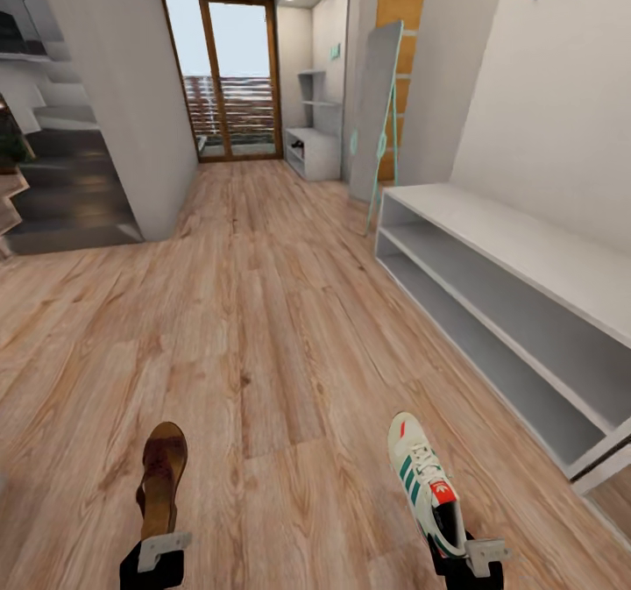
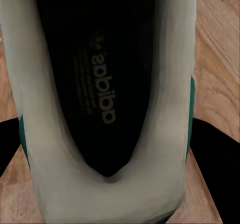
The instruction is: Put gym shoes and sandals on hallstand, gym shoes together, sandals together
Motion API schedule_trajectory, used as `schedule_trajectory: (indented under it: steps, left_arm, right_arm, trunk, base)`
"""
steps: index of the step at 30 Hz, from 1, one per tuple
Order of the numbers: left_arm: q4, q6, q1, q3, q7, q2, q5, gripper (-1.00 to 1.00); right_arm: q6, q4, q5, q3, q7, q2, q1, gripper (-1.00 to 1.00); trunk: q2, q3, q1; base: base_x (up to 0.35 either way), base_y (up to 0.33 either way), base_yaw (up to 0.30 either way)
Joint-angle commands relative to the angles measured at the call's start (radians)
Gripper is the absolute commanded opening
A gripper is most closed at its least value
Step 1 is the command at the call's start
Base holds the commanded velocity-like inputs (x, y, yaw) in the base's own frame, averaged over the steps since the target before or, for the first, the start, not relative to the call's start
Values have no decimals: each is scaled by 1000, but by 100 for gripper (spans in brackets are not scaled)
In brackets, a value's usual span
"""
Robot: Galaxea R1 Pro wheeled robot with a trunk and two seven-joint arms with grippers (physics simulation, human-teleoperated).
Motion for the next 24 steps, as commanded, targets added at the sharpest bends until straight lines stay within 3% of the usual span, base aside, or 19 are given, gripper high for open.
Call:
schedule_trajectory:
  steps: [1, 11, 24]
  left_arm:
    - [1, -3, -1, 2, 3, -1, -11, -100]
    - [2, -3, -1, 2, 3, 0, -10, -100]
    - [3, -3, -1, 2, 3, 0, -9, -100]
  right_arm:
    - [-3, 0, 3, -9, 7, 0, 0, -100]
    - [-3, -2, 4, -9, 8, -8, 0, -100]
    - [-3, -3, 5, -8, 10, -17, 0, -100]
  trunk:
    - [0, -1, 0]
    - [0, -8, 0]
    - [0, -9, 0]
  base:
    - [309, 164, 250]
    - [309, 161, 229]
    - [309, 156, 18]
